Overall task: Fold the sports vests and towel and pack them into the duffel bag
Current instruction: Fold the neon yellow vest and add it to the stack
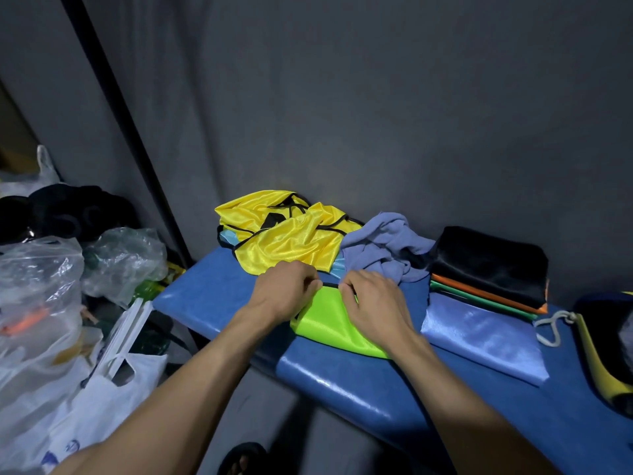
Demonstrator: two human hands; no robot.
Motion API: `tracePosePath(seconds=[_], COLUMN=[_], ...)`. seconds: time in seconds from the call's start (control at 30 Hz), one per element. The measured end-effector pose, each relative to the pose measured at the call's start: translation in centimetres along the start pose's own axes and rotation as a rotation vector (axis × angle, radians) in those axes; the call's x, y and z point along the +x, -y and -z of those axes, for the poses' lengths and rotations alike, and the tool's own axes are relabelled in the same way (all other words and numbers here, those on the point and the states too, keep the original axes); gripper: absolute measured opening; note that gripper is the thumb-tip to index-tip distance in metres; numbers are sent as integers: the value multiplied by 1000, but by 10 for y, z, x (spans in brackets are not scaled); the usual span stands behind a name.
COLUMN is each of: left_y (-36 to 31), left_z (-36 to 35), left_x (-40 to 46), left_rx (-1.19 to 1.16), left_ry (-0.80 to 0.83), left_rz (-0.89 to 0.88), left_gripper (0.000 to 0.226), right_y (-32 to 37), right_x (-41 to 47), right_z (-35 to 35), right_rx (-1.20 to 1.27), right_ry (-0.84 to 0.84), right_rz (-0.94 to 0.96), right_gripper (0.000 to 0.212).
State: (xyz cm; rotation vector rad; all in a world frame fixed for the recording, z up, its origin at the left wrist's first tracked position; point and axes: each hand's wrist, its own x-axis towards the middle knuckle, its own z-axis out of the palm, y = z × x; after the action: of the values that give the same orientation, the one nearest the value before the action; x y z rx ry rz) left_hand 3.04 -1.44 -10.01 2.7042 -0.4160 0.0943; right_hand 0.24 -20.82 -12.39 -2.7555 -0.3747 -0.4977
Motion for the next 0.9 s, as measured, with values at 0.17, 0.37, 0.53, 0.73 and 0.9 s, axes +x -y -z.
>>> tracePosePath(seconds=[0.17, 0.37, 0.53, 0.73, 0.9], left_y=[-6, -6, 2, 9, 2], left_z=[-1, 7, 27, 14, 7], left_x=[6, 10, -10, -39, -42], left_rx=[-490, -769, -753, -760, -835], left_ry=[175, 231, 99, 179, 86], left_rz=[216, 403, 373, 349, 301], left_gripper=[30, 21, 32, 23, 22], right_y=[-1, 3, 4, 18, 21], right_x=[0, -1, -1, 7, 12], right_z=[-4, -9, -9, 3, 0], right_rx=[-38, -168, -220, -77, 258], right_ry=[-40, -63, -99, 140, 187], right_rz=[-9, -17, -16, 74, 96], right_gripper=[30, 31, 20, 42, 29])
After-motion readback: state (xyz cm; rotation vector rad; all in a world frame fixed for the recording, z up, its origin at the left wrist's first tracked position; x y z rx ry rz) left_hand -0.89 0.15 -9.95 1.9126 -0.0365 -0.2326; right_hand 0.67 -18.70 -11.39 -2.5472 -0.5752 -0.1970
